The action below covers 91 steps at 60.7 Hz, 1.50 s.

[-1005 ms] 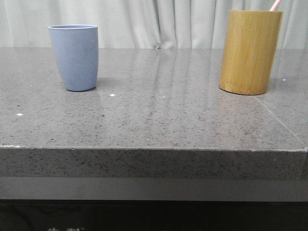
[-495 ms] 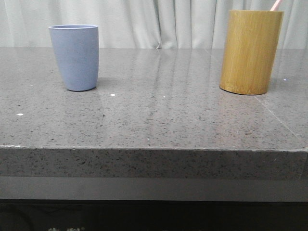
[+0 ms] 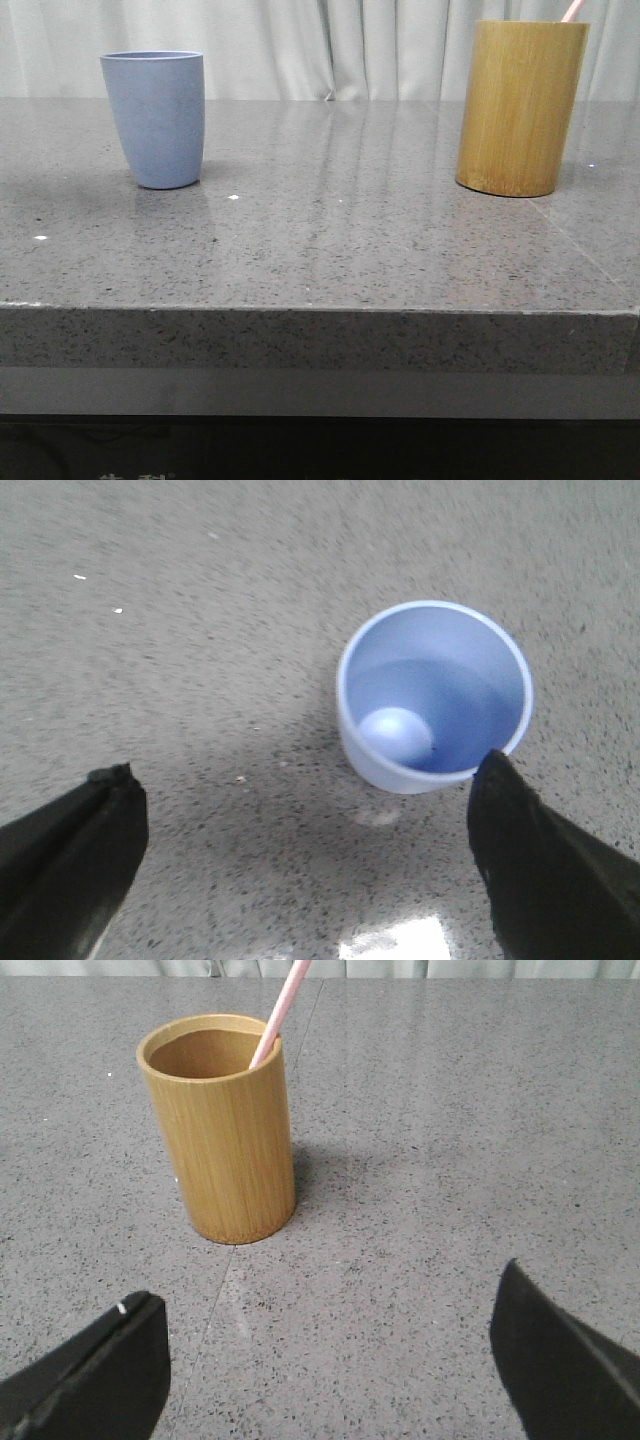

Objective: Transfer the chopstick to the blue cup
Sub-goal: 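Reach the left gripper down and grasp the light blue cup's rim, then slide the blue cup with the left gripper next to the bamboo holder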

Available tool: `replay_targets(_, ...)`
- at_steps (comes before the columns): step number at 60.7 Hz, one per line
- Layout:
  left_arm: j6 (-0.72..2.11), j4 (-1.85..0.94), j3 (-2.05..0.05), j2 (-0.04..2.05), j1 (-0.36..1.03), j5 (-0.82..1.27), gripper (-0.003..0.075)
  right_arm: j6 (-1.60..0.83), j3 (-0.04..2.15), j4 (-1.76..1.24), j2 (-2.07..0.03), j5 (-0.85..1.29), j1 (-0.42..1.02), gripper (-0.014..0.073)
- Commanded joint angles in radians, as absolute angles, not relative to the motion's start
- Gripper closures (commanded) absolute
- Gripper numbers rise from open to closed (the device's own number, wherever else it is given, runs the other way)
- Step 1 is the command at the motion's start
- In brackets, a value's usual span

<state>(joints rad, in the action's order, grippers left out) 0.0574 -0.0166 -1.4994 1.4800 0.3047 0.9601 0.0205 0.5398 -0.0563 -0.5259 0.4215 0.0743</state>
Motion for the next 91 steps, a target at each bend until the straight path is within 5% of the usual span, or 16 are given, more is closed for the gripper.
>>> replay_targets(1,0.062,-0.023,-1.641,1.541,0.319,1.022,0.0080,0.010,0.575,-0.046,-0.534,0.342,0.078,-0.0062)
replay_targets(34,0.070,-0.025,-1.840,1.815,0.319,1.141,0.0091,0.010,0.575,-0.046,-0.534,0.324,0.078,-0.0062)
replay_targets(42,0.087,-0.030,-1.840,1.820,0.319,1.136,0.0221,0.010,0.575,-0.046,-0.534,0.324,0.078,-0.0062)
replay_targets(60,0.092,-0.036,-1.840,1.820,0.319,1.134,0.0731,0.010,0.575,-0.046,-0.534,0.323,0.078,-0.0062)
replay_targets(91,0.163,-0.085,-2.045,1.898,0.517,1.180,0.0738,0.010,0.575,-0.046,-0.534,0.312,0.078,-0.0062)
